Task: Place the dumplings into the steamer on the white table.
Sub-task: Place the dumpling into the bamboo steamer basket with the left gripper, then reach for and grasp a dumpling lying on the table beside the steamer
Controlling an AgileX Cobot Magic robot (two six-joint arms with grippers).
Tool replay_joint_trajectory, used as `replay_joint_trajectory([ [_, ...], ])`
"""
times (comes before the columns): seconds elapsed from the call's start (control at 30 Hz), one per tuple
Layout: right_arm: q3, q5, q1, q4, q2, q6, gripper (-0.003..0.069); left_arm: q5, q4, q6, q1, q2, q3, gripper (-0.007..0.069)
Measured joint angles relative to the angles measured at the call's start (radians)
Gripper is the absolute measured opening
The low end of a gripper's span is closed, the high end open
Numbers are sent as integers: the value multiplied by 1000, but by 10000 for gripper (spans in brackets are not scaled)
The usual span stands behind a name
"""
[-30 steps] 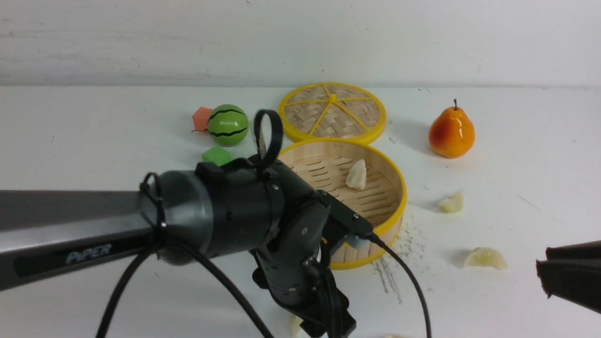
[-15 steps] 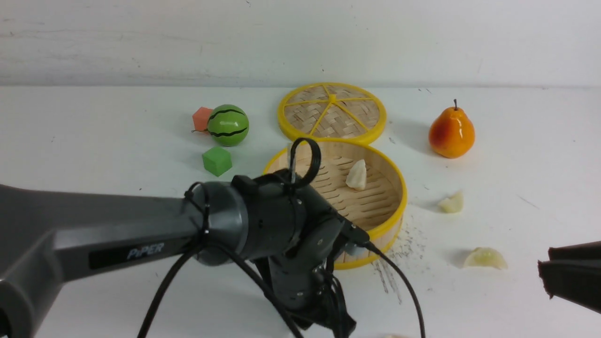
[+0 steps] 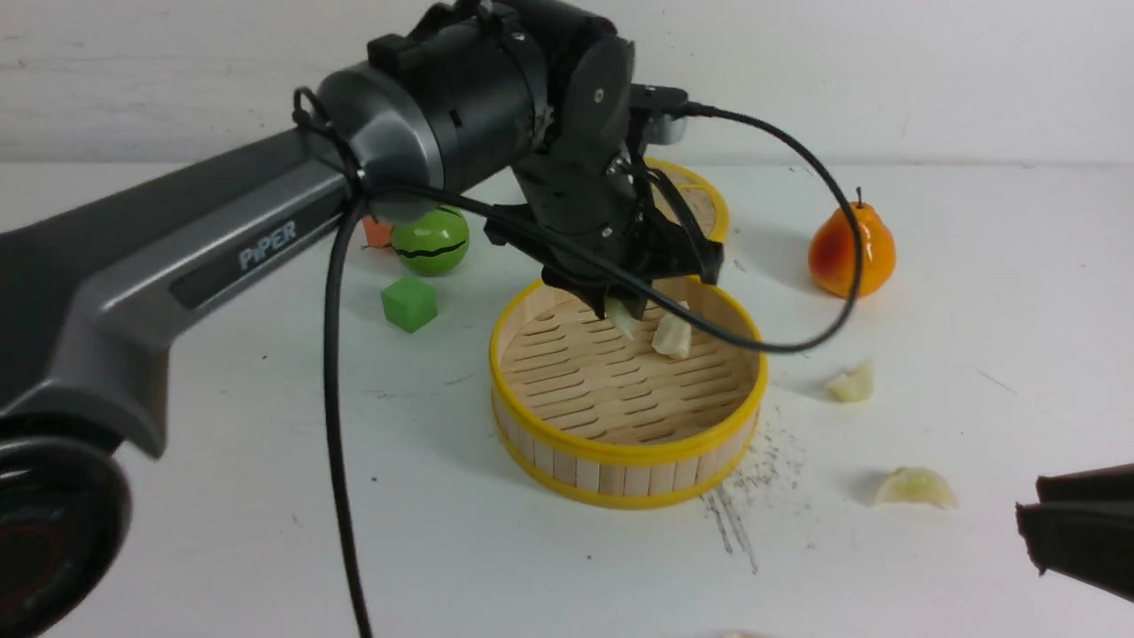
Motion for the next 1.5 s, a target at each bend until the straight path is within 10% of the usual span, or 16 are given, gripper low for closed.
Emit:
replay_joint_trajectory([
  [0.57,21,17,0,-56,1,0,157,-140,26,-52,38,275,-152,206],
  [0.83,21,9,0,-57,1,0,161,-94,37,-54,39,284,-191,449],
  [1.0,21,-10,0,-64,2,0,153,189,22,53,38,192,-368,519],
  [1.2,-46,36,0,-70,88,1,-7,231,19,108,38,-45,-429,403],
  [1.5,-195,175,124,-168,354,41,-8,231,16,127,38,-442,-92,22],
])
